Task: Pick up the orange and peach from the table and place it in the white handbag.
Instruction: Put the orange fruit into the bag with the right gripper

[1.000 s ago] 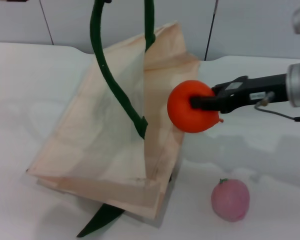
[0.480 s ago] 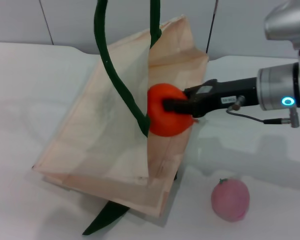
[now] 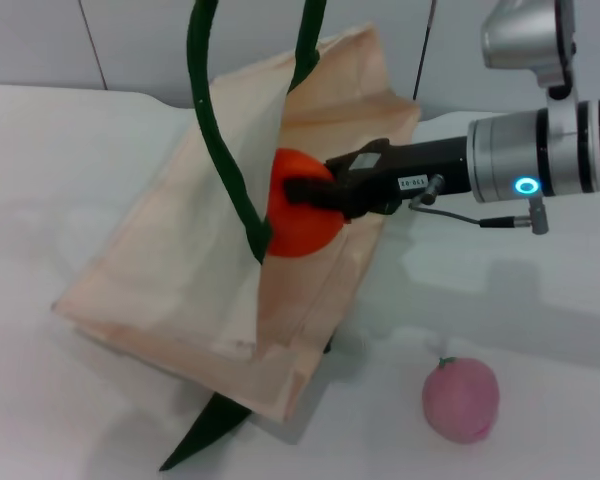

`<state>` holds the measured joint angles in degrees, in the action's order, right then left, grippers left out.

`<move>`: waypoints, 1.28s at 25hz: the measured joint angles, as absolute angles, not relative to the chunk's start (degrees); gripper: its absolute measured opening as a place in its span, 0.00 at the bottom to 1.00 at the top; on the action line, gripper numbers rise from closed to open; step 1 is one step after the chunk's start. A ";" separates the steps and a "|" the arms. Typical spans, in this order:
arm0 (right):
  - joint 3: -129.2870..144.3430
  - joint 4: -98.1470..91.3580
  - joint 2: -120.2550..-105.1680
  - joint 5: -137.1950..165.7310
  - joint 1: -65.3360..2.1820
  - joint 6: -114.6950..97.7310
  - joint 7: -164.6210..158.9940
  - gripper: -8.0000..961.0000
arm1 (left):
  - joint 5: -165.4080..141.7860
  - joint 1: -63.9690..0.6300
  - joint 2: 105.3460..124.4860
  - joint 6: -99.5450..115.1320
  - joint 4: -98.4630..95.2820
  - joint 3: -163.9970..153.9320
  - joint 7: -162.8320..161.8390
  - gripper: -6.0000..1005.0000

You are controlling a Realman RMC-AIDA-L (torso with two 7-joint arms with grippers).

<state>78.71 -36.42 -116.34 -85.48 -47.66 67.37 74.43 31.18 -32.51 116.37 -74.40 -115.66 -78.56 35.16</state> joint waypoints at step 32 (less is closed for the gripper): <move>76.53 -36.15 -115.95 -84.86 -48.25 61.28 76.65 0.08 | 31.54 -32.77 116.37 -73.63 -115.83 -82.56 33.67 0.13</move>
<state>76.53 -36.15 -115.95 -84.86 -48.25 61.28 76.65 31.54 -32.77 116.37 -73.63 -115.83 -82.56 33.67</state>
